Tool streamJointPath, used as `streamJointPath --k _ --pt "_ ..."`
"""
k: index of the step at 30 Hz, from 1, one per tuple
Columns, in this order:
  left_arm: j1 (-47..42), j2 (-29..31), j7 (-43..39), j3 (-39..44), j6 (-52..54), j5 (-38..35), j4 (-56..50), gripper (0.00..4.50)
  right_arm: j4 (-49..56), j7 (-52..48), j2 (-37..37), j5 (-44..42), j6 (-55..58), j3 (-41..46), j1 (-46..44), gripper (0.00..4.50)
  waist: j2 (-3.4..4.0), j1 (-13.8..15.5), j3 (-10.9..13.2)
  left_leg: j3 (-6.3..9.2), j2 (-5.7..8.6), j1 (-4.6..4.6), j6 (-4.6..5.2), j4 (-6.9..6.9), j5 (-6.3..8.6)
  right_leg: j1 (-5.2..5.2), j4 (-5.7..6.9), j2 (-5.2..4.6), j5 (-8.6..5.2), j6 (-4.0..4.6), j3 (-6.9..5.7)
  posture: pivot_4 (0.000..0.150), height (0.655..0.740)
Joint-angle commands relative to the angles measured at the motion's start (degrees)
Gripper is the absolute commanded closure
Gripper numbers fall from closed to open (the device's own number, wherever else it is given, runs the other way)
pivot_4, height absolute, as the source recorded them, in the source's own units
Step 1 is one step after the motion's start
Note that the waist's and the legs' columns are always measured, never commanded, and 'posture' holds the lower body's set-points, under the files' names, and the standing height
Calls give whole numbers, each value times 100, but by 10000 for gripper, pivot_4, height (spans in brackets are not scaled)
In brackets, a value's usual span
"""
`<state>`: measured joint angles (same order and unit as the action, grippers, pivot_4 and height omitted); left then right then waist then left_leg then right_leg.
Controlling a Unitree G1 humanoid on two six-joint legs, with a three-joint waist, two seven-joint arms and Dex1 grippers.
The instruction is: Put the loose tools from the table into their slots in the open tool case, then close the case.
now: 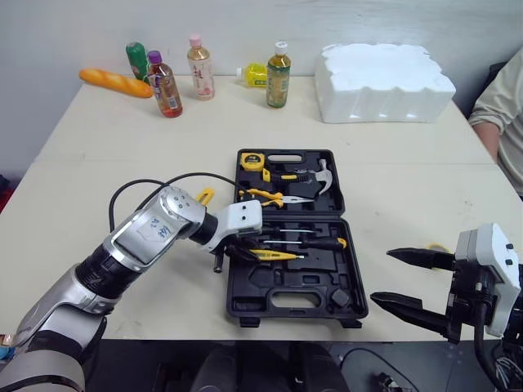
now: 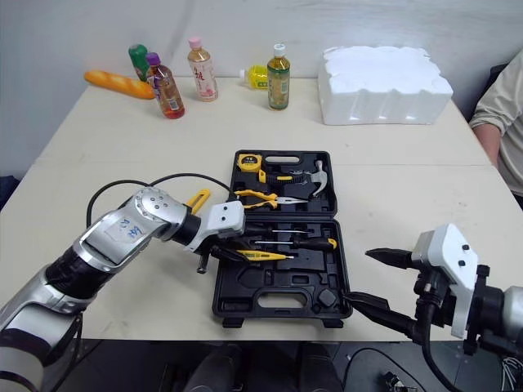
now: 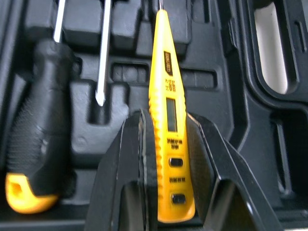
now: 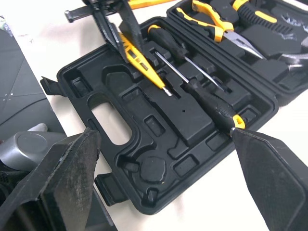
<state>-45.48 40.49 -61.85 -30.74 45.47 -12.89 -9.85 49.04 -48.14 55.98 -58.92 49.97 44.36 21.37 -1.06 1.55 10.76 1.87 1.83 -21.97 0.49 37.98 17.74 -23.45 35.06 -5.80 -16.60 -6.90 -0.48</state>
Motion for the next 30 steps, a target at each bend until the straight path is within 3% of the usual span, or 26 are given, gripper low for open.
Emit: streamJointPath --k 1,7,10,15,18,21,24,27,30 --pt "-83 -167 -93 -159 -123 229 205 39583 116 107 -44 37 -170 4 -38 0 0 2 0 0 0 0 0 1 0 0 0 -1 0 -1 4 1500 7383" --pt "-88 -305 -144 -99 -43 278 224 39583 104 161 -69 115 -265 -98 -13 0 0 1 0 1 1 -1 0 3 0 0 1 -1 1 -1 17 1500 7383" --pt "-96 -345 -209 -24 45 202 192 24299 101 188 -71 132 -289 -153 -37 0 0 9 0 1 1 -2 0 7 0 1 2 -1 1 -2 24 1500 7383" --pt "-218 8 -480 218 144 143 30 3195 89 210 -50 149 -351 -223 -68 0 0 -1 0 2 1 -1 0 7 0 0 5 1 1 -2 28 1500 7383" --pt "-215 82 -714 658 -362 -92 150 3195 85 210 -43 166 -380 -262 -80 0 0 -23 0 0 -2 0 -1 7 0 -4 10 4 1 -2 28 1500 7383" --pt "70 -215 -764 1075 -1384 -263 455 3195 75 202 -40 200 -409 -311 -94 0 0 3 0 1 -3 -1 -2 9 -1 -3 9 3 1 -2 27 1500 7383" --pt "246 -500 -665 1238 -1677 -266 776 3195 64 194 -27 229 -429 -357 -118 0 0 17 0 2 3 -2 -1 14 -1 2 3 -7 1 -2 28 1500 7383" --pt "535 -852 -872 1442 -2498 -474 1003 11774 32 189 5 248 -468 -411 -174 0 0 9 0 -1 6 -6 -1 17 0 -1 4 -7 4 -8 25 1500 7383" --pt "702 -1173 -776 1344 -3148 -211 1446 25272 27 192 1 296 -498 -494 -209 0 0 10 0 -2 6 -6 -2 18 -1 -1 4 -7 5 -9 19 1500 7383"
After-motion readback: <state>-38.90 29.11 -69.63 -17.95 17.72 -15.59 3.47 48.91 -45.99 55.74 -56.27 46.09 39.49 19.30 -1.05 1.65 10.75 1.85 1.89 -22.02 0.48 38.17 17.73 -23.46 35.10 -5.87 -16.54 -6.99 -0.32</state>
